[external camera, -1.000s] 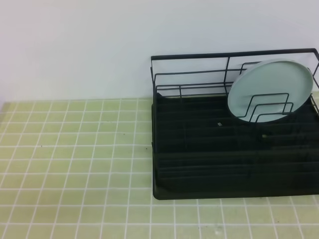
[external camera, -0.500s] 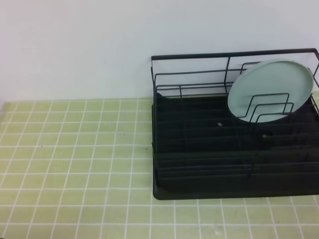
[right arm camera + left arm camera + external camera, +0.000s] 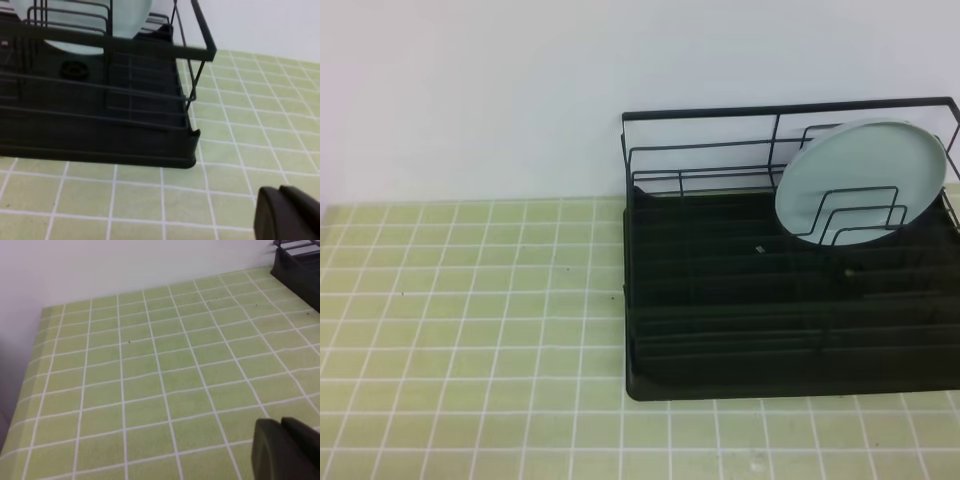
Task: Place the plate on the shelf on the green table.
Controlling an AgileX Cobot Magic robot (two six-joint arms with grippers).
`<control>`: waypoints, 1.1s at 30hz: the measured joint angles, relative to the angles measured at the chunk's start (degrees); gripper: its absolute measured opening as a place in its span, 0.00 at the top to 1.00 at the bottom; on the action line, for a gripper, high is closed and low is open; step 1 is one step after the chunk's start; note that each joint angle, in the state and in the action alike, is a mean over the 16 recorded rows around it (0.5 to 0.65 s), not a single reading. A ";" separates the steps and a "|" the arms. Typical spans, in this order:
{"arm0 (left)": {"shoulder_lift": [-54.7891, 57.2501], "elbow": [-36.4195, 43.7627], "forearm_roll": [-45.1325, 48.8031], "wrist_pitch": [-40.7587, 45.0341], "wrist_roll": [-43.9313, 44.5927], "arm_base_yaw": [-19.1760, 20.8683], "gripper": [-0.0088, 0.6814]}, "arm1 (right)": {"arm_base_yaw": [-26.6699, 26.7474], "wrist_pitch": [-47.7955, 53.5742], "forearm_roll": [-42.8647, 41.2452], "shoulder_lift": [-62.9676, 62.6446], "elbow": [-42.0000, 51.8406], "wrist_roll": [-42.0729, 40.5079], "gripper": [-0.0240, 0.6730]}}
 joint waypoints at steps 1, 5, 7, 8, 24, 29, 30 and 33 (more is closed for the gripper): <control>0.00 0.00 0.00 0.00 0.00 0.00 0.99 | -0.32 -0.05 -0.02 0.00 0.00 0.00 0.97; 0.00 0.00 0.00 -0.03 0.00 0.00 0.99 | -1.58 -0.25 -0.06 0.00 0.00 0.00 0.97; 0.00 0.00 0.00 -0.04 0.00 0.00 0.99 | -2.19 -0.32 -0.06 0.00 0.00 0.00 0.97; 0.00 0.00 0.00 -0.04 0.00 0.00 0.99 | -2.44 -0.35 -0.06 0.00 0.00 0.00 0.97; 0.00 0.00 0.00 -0.10 0.00 0.00 0.99 | -0.85 -0.35 0.02 0.00 0.00 0.12 0.97; 0.00 0.00 0.00 -0.10 0.00 0.00 0.99 | -0.68 -0.35 0.44 0.00 0.00 2.42 0.97; 0.00 0.00 0.00 -0.10 0.00 0.00 0.99 | -0.68 -0.35 0.55 0.00 0.00 3.09 0.97; 0.00 0.00 0.00 -0.10 0.00 0.00 0.99 | -0.68 -0.35 0.70 0.00 0.00 5.10 0.97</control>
